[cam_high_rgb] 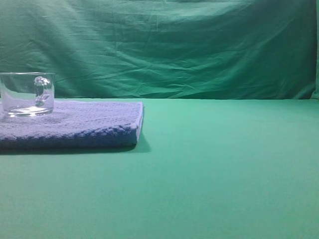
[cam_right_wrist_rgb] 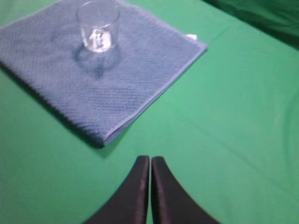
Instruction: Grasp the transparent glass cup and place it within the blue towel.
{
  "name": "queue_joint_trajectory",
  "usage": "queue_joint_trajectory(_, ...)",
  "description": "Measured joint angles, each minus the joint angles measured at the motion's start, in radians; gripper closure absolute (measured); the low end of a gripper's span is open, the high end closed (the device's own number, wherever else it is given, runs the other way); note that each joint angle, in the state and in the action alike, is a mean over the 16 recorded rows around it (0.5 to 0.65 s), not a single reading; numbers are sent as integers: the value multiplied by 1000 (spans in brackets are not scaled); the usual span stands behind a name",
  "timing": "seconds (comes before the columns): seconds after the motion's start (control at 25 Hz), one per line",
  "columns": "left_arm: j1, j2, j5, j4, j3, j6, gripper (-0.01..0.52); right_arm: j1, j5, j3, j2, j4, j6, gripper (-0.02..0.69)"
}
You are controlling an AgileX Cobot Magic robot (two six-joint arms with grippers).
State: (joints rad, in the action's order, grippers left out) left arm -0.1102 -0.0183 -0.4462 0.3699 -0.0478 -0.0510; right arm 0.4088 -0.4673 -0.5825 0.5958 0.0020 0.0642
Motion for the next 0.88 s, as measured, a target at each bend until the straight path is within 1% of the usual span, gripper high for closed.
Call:
queue_joint_trajectory(0.24,0,0,0,0,0,0,514,-185,44,169,-208,21,0,665)
queue_joint_trajectory(0.4,0,0,0,0,0,0,514,-274,54,286,-356,29,0,665)
queue_joint_trajectory(0.64,0,0,0,0,0,0,514,-349,67,441,-522,38,0,665)
queue_joint_trajectory(0.88,0,0,0,0,0,0,514,-373,77,544,-597,47,0,665)
